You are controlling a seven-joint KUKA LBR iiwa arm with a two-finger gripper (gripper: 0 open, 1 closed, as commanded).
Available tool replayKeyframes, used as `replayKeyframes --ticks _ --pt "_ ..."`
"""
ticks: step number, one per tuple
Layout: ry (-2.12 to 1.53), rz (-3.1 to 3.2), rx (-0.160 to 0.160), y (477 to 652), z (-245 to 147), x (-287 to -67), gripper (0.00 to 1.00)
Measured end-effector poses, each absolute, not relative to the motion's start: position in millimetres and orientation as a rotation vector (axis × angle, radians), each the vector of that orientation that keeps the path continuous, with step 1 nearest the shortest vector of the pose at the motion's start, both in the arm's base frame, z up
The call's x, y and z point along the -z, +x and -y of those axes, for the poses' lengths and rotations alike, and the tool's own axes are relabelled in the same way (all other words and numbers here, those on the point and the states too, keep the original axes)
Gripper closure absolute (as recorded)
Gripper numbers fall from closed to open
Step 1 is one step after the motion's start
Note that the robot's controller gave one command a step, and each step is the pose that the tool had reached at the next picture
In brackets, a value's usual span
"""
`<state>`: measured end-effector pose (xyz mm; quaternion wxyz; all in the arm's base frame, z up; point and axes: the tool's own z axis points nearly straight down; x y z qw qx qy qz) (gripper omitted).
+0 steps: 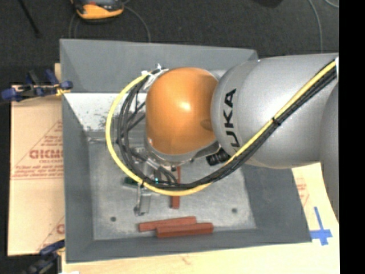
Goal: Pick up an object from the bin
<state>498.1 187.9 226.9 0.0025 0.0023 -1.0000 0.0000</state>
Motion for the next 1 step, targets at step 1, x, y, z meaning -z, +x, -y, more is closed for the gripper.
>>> replayKeyframes --ticks 1 --pt "0.004 3.140 0.001 498.7 -187.5 -229.0 0.00"
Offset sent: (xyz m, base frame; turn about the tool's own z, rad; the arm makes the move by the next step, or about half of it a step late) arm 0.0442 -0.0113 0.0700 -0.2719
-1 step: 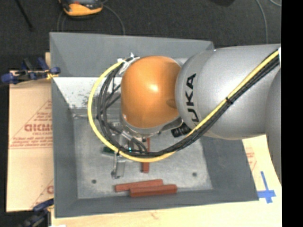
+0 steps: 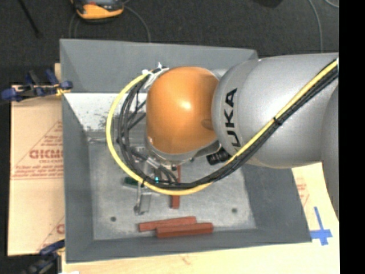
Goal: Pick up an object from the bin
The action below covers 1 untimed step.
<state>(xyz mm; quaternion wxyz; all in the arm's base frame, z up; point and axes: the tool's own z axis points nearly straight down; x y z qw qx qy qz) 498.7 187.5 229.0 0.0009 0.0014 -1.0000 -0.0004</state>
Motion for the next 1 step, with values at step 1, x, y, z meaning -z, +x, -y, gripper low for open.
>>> replayKeyframes --ticks 1 --pt "0.168 3.132 -0.002 513.7 -184.1 -252.7 0.00"
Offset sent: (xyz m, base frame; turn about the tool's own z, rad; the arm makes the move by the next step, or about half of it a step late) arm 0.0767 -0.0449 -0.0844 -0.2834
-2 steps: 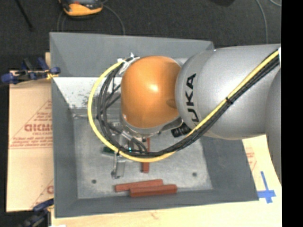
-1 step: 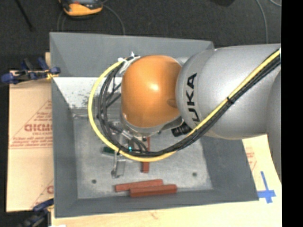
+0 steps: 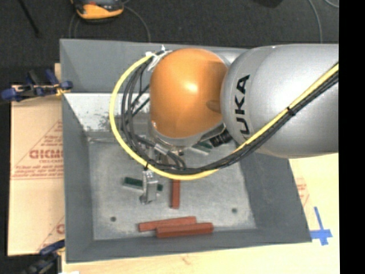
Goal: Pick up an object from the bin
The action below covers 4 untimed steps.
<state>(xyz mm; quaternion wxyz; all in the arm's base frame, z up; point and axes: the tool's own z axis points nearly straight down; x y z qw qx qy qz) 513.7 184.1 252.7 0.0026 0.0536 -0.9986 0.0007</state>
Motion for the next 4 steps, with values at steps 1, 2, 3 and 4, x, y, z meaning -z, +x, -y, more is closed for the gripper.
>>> replayKeyframes --ticks 1,2,3,4 --pt "0.376 3.141 0.005 543.2 -169 -250 0.00" --pt "0.505 3.108 0.000 540.8 -158 -183 0.00" --pt "0.688 3.074 -0.001 547.7 -150 -116 0.00" --pt "0.776 3.049 0.002 578.9 -98 -71 1.00"
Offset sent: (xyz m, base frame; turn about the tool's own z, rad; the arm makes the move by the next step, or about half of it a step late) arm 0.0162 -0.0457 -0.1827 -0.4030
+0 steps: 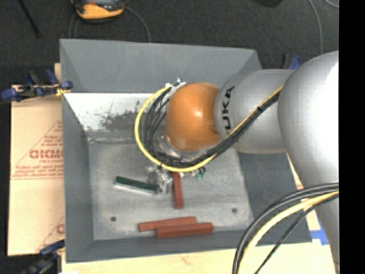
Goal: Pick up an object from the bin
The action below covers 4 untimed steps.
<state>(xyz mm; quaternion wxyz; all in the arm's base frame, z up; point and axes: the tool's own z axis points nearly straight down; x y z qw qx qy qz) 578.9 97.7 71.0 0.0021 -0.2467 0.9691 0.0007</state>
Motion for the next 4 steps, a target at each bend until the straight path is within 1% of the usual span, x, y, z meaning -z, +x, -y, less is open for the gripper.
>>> replayKeyframes --ticks 1,2,3,4 --pt "-0.773 -3.041 -0.003 578.9 -98 -71 1.00" --pt "-0.738 -3.059 -0.004 569.3 -101 -114 1.00" --pt "-0.721 -3.056 -0.001 568.1 -105 -136 1.00" --pt "-1.279 -2.865 0.003 580.9 -35 -136 0.00"
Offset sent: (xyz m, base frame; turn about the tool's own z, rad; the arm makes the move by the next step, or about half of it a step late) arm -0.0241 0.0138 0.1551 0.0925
